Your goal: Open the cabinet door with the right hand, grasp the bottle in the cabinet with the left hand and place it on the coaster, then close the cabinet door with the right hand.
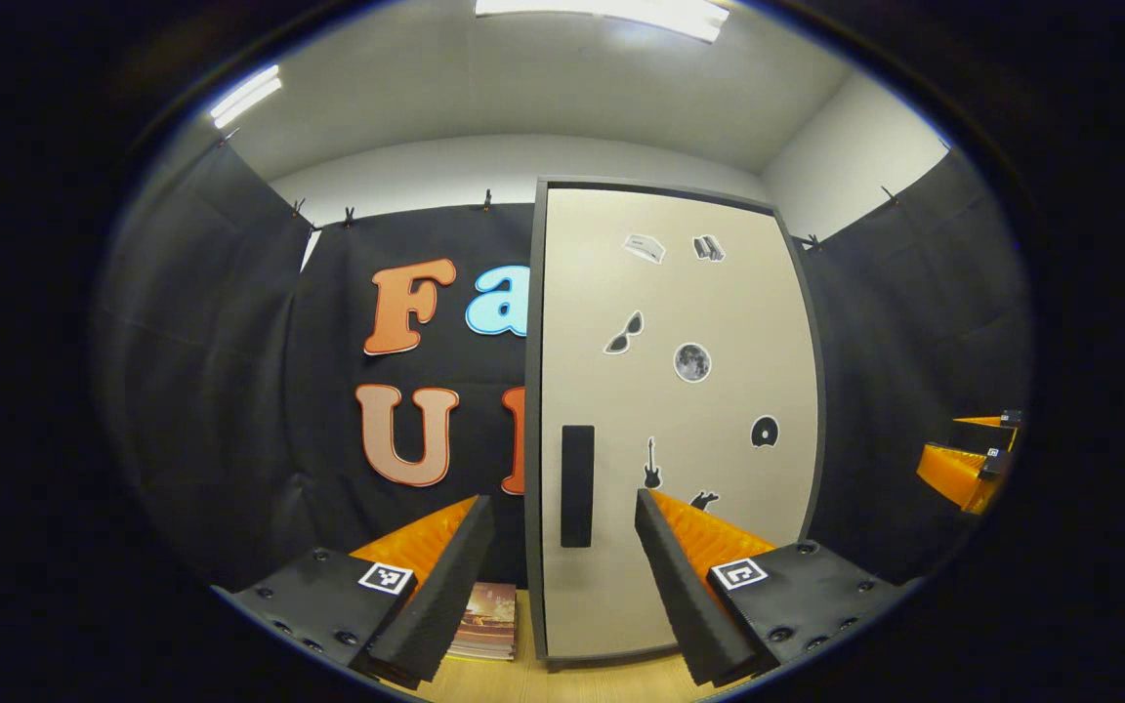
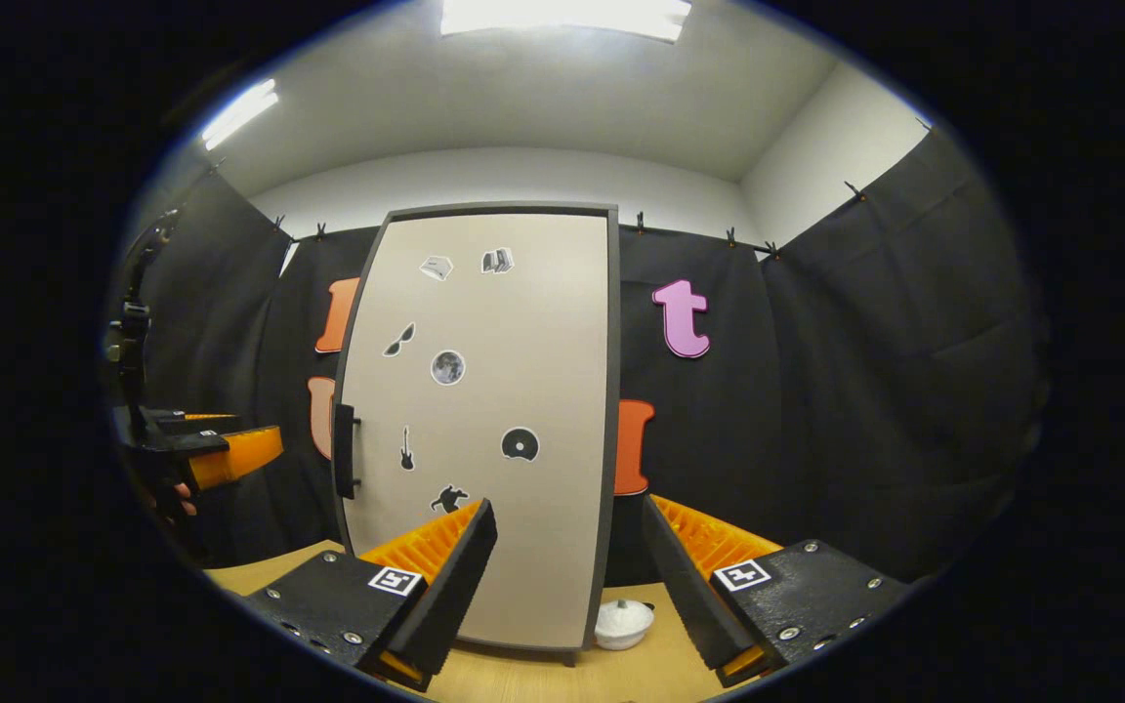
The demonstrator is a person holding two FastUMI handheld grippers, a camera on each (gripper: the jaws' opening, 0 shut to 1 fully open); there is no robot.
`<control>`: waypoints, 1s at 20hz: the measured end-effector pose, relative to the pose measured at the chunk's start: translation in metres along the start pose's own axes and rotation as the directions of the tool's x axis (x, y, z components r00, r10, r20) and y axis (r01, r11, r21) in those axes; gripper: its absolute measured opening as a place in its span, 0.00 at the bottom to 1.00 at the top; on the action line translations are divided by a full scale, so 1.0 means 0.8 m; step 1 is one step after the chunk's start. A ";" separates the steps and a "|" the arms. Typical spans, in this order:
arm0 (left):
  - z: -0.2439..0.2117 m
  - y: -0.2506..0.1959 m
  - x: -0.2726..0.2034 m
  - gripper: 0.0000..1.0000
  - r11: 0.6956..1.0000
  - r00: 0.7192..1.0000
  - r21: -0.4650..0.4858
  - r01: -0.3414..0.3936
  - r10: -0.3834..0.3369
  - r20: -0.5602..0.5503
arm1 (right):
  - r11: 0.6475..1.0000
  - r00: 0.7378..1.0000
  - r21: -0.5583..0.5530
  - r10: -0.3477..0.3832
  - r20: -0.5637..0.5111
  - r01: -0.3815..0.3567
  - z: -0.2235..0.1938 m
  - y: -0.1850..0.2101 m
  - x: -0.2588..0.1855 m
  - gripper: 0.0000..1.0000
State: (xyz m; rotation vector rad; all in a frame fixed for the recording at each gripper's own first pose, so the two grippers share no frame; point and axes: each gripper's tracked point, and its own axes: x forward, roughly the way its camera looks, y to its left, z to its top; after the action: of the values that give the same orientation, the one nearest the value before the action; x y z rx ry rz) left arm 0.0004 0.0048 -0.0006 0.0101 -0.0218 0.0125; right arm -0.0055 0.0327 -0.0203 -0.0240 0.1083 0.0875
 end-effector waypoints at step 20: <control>-0.025 0.130 -0.002 0.95 0.996 0.997 0.048 -0.080 0.080 0.005 | 0.995 0.987 0.050 0.087 -0.138 -0.081 -0.036 0.150 0.078 0.93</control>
State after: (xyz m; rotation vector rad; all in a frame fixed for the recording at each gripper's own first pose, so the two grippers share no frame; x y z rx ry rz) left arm -0.0025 0.1093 -0.0196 0.0577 -0.0253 0.0927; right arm 0.0426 0.1570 -0.0580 0.0186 0.2522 0.1680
